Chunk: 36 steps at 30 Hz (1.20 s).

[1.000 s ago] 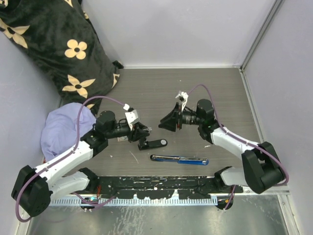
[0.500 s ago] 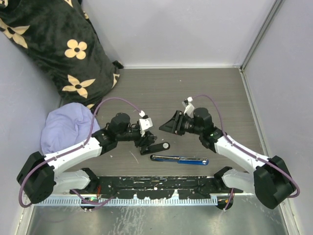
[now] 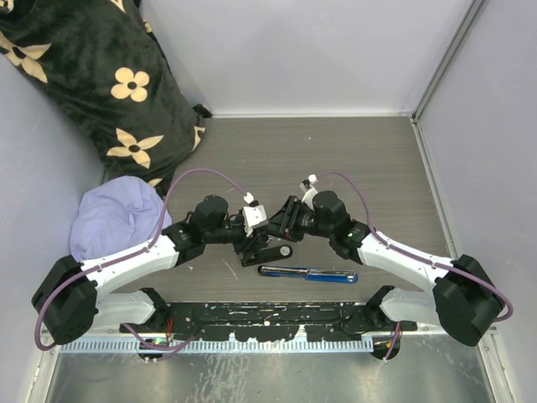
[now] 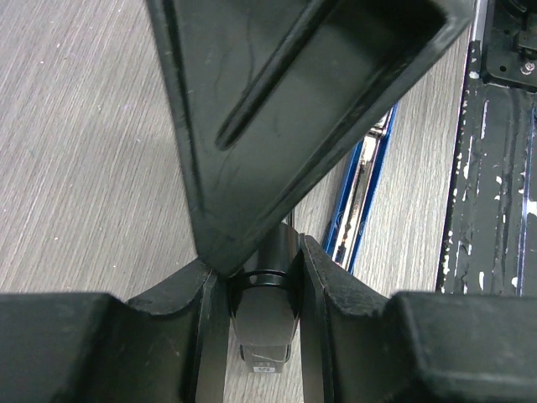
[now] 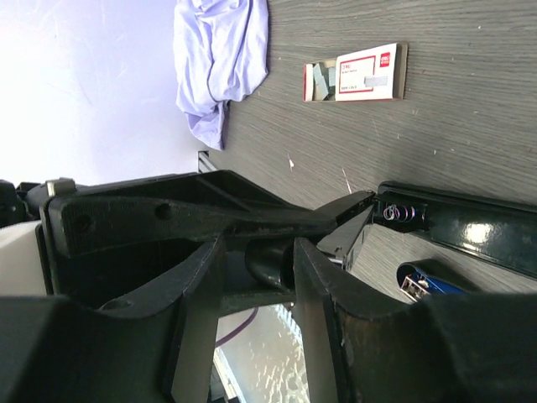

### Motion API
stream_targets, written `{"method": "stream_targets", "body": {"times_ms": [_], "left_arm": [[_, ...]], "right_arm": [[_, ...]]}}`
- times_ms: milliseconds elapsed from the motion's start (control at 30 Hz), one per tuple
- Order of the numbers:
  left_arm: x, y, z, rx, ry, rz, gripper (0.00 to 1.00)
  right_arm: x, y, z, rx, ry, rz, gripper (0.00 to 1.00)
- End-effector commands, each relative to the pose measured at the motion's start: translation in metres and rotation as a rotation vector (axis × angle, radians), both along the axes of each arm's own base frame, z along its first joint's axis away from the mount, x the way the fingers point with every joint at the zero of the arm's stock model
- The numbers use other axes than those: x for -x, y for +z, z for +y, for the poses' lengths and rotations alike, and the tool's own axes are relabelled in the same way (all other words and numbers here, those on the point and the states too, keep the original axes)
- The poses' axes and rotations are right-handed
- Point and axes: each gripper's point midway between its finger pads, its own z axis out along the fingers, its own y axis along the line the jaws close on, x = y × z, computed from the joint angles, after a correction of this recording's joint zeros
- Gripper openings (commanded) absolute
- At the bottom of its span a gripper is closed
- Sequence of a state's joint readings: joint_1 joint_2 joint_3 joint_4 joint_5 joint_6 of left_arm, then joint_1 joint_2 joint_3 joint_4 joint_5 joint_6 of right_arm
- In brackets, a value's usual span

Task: Load the staples into the stapler
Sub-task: Open the stapler at the center of the board.

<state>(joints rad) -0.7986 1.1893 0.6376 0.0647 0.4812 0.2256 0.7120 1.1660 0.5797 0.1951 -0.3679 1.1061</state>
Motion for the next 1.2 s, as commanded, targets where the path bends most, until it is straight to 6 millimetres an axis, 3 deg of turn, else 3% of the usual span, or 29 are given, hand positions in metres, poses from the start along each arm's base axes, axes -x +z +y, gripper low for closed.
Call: {"method": "stream_targets", "body": {"times_ms": [0,167,433,700,833,1167], "left_arm": [[-0.013,0.031,-0.013,0.075,-0.001,-0.094,0.0],[-0.015,0.033,-0.012,0.081,0.009,-0.104,0.0],[-0.017,0.038,-0.01,0.098,0.03,-0.132,0.0],[-0.015,0.044,-0.009,0.121,0.03,-0.143,0.0],[-0.015,0.044,-0.008,0.12,0.032,-0.144,0.0],[-0.014,0.044,-0.007,0.12,0.032,-0.146,0.0]], "right_arm": [[-0.009,0.022,0.015,-0.033,-0.008,-0.038,0.45],[-0.004,0.003,0.017,0.061,-0.012,0.0,0.47],[0.004,-0.031,-0.004,0.205,-0.056,0.036,0.48],[0.004,-0.06,-0.008,0.27,-0.062,0.062,0.48],[0.003,-0.06,-0.01,0.269,-0.066,0.047,0.48],[0.005,-0.033,-0.01,0.267,0.021,-0.124,0.56]]}}
